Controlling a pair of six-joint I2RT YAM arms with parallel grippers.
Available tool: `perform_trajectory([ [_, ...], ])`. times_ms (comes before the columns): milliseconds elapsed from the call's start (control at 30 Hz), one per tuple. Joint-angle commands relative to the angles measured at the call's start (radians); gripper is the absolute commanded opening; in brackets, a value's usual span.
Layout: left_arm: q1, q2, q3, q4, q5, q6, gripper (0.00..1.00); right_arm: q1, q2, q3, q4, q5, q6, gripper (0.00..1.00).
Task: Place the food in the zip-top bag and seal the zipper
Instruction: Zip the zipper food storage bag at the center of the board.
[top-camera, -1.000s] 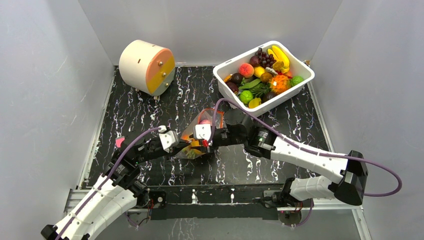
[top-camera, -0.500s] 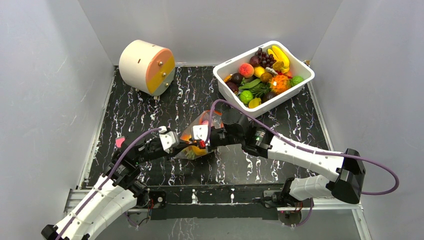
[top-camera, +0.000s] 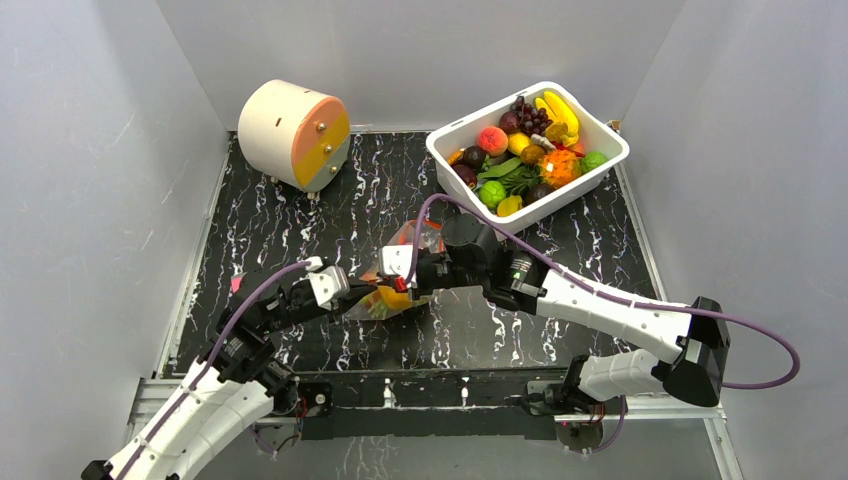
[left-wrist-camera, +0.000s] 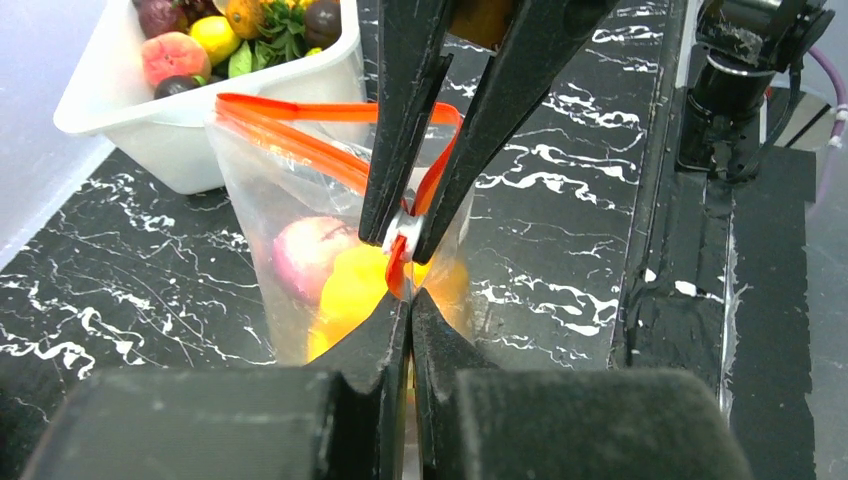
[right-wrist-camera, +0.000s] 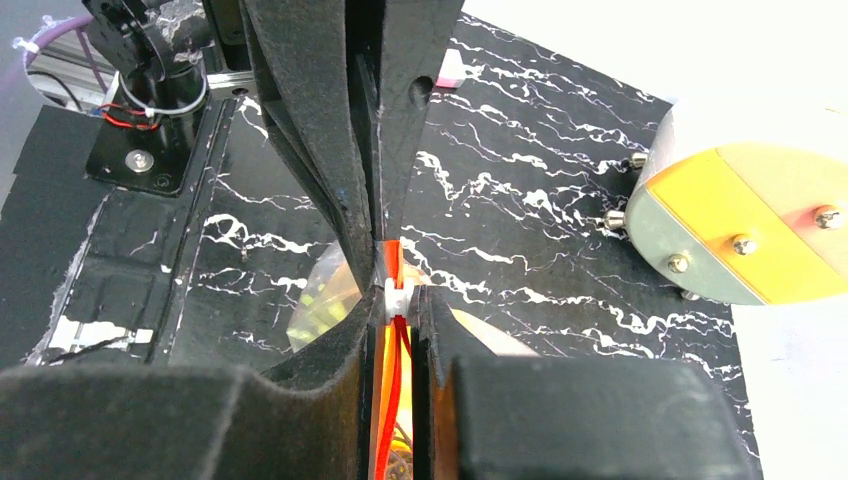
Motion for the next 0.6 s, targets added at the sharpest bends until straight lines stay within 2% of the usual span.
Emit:
perform_trajectory([
  [0,-0.003,-0.053,0.052,0.062,-0.002,-0.022,0.0,-0.01,-0.019,0.068,-0.034,0.092,-0.009,0.0],
  [567,-0.003,-0.075,0.081,0.098,-0.022,-0.073,0.0,-0.07,-0.103,0.092,-0.176,0.144,-0.034,0.0],
])
